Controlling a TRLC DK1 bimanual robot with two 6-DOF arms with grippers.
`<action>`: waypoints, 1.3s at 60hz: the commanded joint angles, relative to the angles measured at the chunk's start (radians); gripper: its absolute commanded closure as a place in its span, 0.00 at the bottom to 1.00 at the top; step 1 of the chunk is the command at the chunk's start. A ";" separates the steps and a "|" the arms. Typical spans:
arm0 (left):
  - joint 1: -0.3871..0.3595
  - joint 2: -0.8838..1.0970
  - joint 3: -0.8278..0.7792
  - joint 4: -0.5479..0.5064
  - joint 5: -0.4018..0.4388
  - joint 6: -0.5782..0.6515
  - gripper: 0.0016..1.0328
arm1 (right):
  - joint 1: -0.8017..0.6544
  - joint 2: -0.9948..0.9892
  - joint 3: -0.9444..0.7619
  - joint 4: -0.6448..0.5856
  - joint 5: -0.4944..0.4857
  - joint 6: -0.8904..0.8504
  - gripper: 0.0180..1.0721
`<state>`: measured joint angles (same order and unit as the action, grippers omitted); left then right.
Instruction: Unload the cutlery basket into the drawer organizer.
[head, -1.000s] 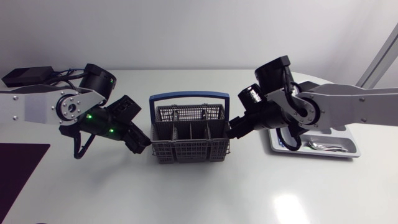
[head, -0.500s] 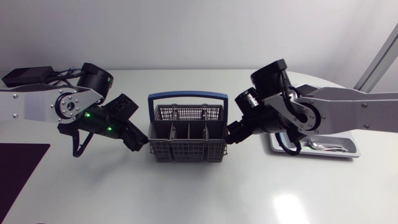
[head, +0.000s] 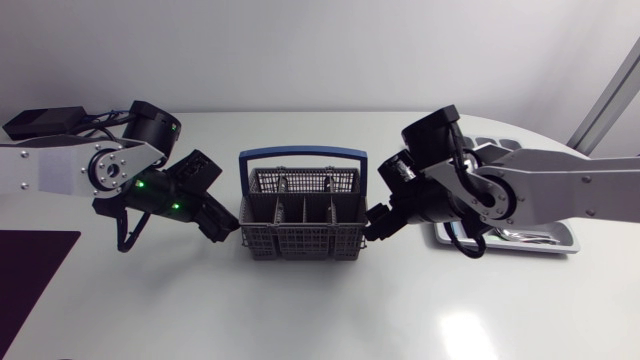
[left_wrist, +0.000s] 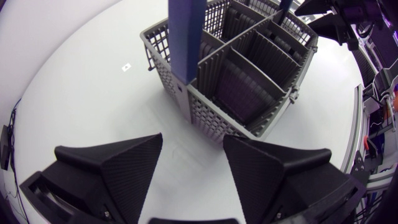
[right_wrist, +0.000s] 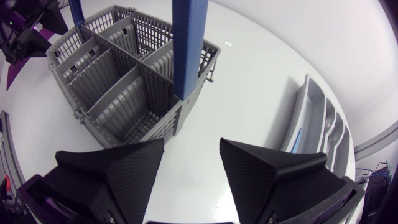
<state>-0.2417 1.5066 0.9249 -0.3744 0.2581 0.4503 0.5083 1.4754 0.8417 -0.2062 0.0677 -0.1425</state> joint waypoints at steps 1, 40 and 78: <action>0.015 -0.006 -0.006 0.020 0.024 0.024 0.22 | -0.016 -0.029 -0.035 0.002 0.004 -0.020 0.27; 0.285 -0.286 -0.069 -0.086 0.024 0.002 0.04 | -0.317 -0.475 -0.139 -0.104 0.040 -0.126 0.05; 0.300 -0.829 -0.324 0.094 -0.011 -0.193 0.04 | -0.429 -0.952 -0.325 -0.091 0.003 -0.127 0.05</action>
<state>0.0540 0.7315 0.6361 -0.2974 0.2520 0.3279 0.0837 0.5766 0.5674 -0.2996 0.0551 -0.2703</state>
